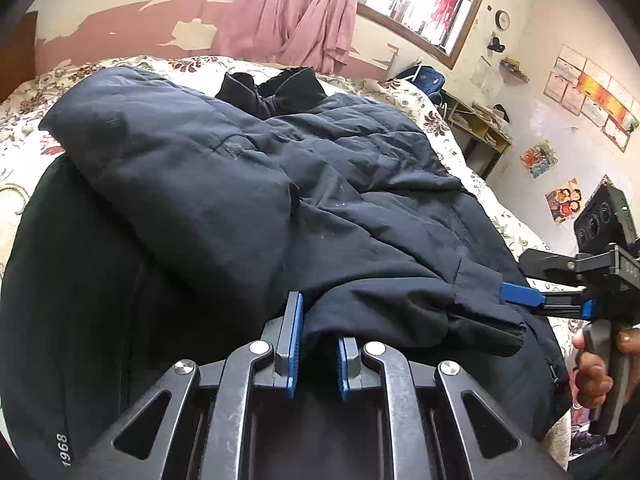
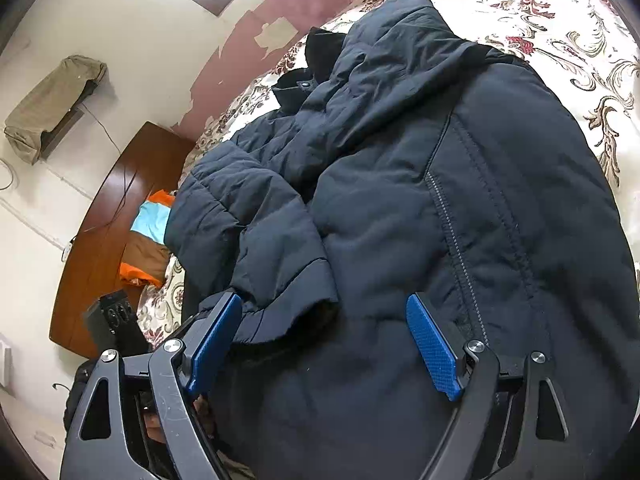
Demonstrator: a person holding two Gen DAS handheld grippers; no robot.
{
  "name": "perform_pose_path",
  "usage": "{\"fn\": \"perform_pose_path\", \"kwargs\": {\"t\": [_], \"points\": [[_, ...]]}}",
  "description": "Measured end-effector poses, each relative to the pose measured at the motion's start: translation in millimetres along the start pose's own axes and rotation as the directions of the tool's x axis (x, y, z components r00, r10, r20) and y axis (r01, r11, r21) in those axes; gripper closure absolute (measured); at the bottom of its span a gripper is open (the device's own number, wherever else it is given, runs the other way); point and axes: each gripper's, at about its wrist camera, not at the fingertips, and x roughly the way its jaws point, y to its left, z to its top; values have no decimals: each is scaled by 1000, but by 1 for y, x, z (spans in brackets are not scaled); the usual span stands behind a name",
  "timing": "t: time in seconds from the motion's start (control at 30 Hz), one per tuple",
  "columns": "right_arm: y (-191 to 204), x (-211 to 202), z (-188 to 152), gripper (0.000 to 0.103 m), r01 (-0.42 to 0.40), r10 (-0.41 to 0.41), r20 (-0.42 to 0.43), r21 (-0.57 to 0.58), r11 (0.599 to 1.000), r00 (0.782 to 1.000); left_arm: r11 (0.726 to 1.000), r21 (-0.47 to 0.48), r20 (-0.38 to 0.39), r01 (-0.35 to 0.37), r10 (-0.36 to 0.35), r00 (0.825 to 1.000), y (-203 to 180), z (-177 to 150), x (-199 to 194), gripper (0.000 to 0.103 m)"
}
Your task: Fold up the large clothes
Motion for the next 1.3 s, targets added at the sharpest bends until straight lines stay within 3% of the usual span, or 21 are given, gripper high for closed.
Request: {"fn": "perform_pose_path", "kwargs": {"t": [0.3, 0.4, 0.57, 0.6, 0.63, 0.7, 0.93, 1.03, 1.07, 1.1, 1.2, 1.3], "points": [[5, -1, -2, 22, -22, 22, -4, -19, 1000, 1000, 997, -5, -7, -76, 76, 997, -4, -7, 10, 88], [7, -4, -2, 22, -35, 35, 8, -30, 999, 999, 998, 19, -10, -68, 68, 998, -9, -1, 5, 88], [0, -8, -3, 22, -78, 78, 25, -1, 997, 997, 999, 49, 36, -6, 4, 999, -17, 8, -13, 78], [-3, -8, -3, 22, -84, 84, 24, 10, 996, 996, 999, 49, 37, 7, -8, 999, -17, 9, -15, 68], [-6, -8, -4, 22, -89, 88, 24, 21, 996, 996, 999, 44, 33, 20, -22, 999, -16, 9, -15, 42], [-8, -8, -6, 22, -88, 87, 24, 26, 996, 996, 998, 37, 38, 56, -58, 998, -15, 7, -16, 1], [-8, -1, -9, 22, -97, 96, 23, 61, 993, 995, 992, 7, 65, 130, -130, 989, -11, 0, -33, 0], [-2, 5, -5, 23, -66, 65, 33, 51, 996, 997, 994, 26, 123, 102, -104, 987, -8, -1, -54, 0], [3, 9, -4, 31, -40, 39, 37, 30, 999, 999, 997, 30, 139, 65, -69, 988, -6, 1, -61, 0], [8, 12, -3, 47, -15, 15, 38, 5, 1000, 999, 999, 34, 152, 19, -24, 988, -4, 4, -68, 0], [27, 25, -3, 72, 69, -67, 16, -105, 992, 998, 994, 26, 179, -102, 96, 979, 12, 14, -85, 0], [39, 27, 1, 95, 98, -96, 17, -198, 975, 995, 981, -14, 187, -192, 191, 964, 38, 26, -96, 0]]}}
